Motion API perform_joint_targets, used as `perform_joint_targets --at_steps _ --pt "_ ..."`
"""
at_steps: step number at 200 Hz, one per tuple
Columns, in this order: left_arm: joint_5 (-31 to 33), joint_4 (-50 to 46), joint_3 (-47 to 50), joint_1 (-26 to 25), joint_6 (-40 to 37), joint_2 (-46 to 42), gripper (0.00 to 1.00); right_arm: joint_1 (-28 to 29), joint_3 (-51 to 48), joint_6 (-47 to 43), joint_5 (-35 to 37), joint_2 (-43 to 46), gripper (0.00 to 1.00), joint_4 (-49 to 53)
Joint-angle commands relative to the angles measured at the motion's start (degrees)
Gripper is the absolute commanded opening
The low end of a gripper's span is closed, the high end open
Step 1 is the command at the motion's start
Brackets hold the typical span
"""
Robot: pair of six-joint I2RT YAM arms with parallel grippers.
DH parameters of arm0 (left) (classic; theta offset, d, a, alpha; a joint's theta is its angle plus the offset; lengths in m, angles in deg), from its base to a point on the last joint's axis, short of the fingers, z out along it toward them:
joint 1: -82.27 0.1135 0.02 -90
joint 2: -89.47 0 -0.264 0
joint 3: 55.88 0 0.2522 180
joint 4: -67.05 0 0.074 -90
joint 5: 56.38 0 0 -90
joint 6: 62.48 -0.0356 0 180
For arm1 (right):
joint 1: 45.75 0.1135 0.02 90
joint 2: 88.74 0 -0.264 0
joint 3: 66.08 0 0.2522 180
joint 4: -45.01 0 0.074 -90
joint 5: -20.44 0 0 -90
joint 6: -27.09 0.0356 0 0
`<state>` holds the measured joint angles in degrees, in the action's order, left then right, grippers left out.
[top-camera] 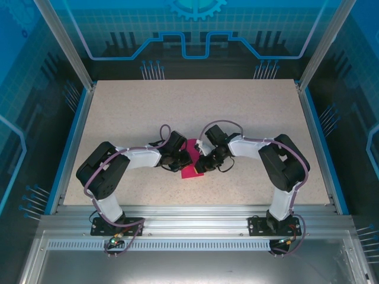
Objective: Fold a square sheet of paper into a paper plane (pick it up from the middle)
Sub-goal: Fold the triangle a second time at the center of the table.
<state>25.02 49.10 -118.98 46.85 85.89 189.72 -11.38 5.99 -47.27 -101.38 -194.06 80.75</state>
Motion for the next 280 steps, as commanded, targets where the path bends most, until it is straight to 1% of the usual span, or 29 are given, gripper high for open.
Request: perform_joint_targets --at_steps 1,90,117,141,160,186,189,198,211,235,257,280 --pt "1.44 -3.18 0.65 -0.44 -0.78 2.23 0.14 -1.18 -1.84 -0.43 0.12 -0.97 0.13 1.41" --pt "1.31 -3.31 0.46 -0.50 -0.80 2.93 0.14 -2.98 -6.77 0.20 1.34 -1.28 0.12 1.40" --pt "1.22 -3.21 0.47 -0.52 -0.89 2.95 0.14 -4.04 -7.58 1.55 3.35 -0.87 0.11 4.06" --pt "1.22 -3.16 0.48 -0.44 -0.92 3.05 0.13 -4.62 -9.52 2.66 1.90 1.22 0.11 3.96" --pt "1.04 -2.98 0.47 -0.46 -1.06 3.14 0.14 -4.60 -9.61 4.46 -0.84 4.54 0.12 3.32" --pt "1.00 -2.85 0.47 -0.45 -1.06 3.22 0.14 -3.38 -8.21 8.66 -3.58 7.63 0.12 0.48" --pt "0.96 -2.77 0.47 -0.44 -1.00 3.20 0.14 -3.02 -6.56 8.99 -3.49 7.63 0.13 0.53" --pt "0.80 -2.67 0.39 -0.45 -1.06 3.37 0.13 -1.87 -4.33 9.16 -2.70 7.14 0.13 1.29" --pt "0.62 -2.34 0.38 -0.45 -0.95 3.40 0.13 -0.28 -1.40 9.56 0.33 5.81 0.12 2.95" --pt "0.60 -2.46 0.56 -0.45 -0.98 3.05 0.13 0.08 1.39 11.47 4.27 2.78 0.12 3.28" --pt "0.62 -2.42 0.65 -0.44 -1.06 2.96 0.13 -0.18 2.91 12.36 4.96 -0.43 0.11 3.12" --pt "0.47 -2.40 0.65 -0.51 -1.06 2.89 0.13 -0.05 3.40 12.23 4.19 -3.51 0.11 3.86"
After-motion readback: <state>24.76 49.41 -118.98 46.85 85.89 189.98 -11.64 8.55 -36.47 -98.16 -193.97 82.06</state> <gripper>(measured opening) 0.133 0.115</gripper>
